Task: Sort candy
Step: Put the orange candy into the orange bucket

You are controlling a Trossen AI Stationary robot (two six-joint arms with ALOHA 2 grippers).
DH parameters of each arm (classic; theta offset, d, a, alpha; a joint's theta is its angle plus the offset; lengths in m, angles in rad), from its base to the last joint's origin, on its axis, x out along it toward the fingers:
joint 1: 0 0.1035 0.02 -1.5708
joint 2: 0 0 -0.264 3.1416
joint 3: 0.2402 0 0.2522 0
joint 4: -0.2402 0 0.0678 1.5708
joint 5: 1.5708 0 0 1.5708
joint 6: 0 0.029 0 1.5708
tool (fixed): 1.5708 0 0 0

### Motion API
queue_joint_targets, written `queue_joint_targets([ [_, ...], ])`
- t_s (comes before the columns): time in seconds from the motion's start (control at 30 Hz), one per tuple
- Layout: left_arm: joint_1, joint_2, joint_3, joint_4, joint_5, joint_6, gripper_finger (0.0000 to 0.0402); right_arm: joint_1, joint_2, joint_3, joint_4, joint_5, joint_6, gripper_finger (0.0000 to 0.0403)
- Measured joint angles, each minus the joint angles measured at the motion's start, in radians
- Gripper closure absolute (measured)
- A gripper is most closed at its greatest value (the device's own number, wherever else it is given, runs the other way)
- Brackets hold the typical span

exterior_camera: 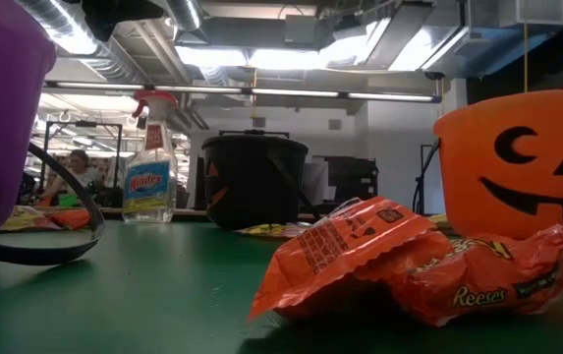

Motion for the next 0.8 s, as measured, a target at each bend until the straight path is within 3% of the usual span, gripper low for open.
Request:
queue_joint_targets([
  [0.13, 0.000, 0.000, 0.000, 0.000, 0.016, 0.000, 0.0246, 0.013, -0.002, -0.015, 0.015, 0.029, 0.000, 0.0210],
  [0.27, 0.000, 0.001, 0.000, 0.000, 0.008, 0.001, 0.0246, 0.013, -0.033, -0.123, 0.041, 0.019, 0.020, 0.0210],
  [0.63, 0.000, 0.001, 0.000, 0.000, 0.004, 0.001, 0.0246, 0.012, -0.354, -0.746, 0.552, -0.075, 0.093, 0.0210],
  [0.8, 0.000, 0.001, 0.000, 0.000, 0.003, 0.001, 0.0246, 0.010, -0.458, -0.932, 0.785, -0.184, 0.137, 0.0210],
])
